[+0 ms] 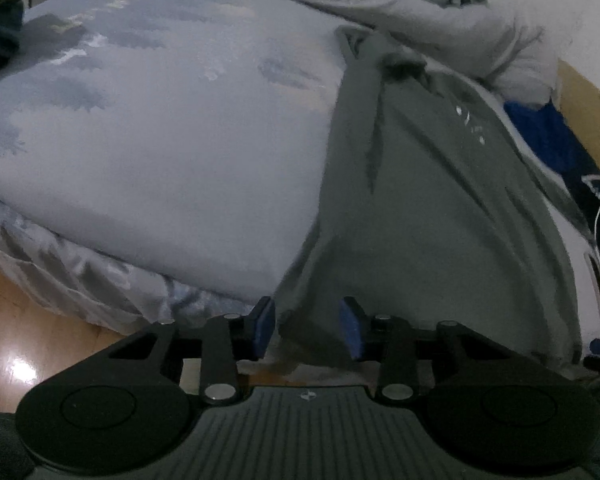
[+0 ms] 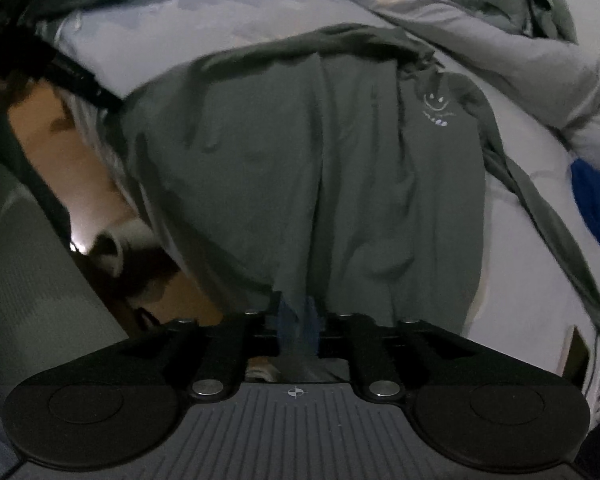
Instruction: Fold clothes
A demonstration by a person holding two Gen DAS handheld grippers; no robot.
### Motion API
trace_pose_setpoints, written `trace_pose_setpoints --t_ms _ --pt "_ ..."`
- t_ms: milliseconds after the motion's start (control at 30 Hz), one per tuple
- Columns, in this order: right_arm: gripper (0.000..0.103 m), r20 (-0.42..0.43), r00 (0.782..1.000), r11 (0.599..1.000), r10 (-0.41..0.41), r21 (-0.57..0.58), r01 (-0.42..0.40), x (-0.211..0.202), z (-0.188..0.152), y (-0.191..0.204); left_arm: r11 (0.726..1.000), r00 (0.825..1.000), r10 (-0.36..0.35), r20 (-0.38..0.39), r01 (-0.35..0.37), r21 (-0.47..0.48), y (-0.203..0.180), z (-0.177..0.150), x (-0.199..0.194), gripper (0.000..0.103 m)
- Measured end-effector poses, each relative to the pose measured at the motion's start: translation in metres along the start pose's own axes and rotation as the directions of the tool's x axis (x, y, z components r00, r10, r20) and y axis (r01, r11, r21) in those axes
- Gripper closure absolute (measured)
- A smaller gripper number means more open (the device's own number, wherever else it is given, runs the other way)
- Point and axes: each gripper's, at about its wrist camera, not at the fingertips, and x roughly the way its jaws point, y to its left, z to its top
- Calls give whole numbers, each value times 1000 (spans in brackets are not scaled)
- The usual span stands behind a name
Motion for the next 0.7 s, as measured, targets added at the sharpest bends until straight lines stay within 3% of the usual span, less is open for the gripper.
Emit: trace_pose_setpoints --t_ms 100,167,200,367,500,700 --pt "75 22 1000 997 -16 71 15 -7 -1 -11 1000 999 -1 51 2 -16 3 2 -12 61" --pt "66 54 998 988 -28 152 19 -15 -3 -22 1000 995 -6 99 7 -12 3 3 -22 61" --pt "59 75 997 979 -29 206 13 -18 -4 -30 1000 993 -9 116 10 -15 3 3 -25 61" --pt "57 155 985 898 -73 439 -3 -33 -19 -57 998 984 -24 178 33 -48 4 4 -37 61" --pt "50 204 974 860 -102 511 -17 -43 -25 -64 996 973 -50 225 64 -55 -1 9 -43 61" --pt "48 227 967 846 -114 532 -26 -49 -35 -68 995 962 -75 262 91 -46 -14 16 -44 59"
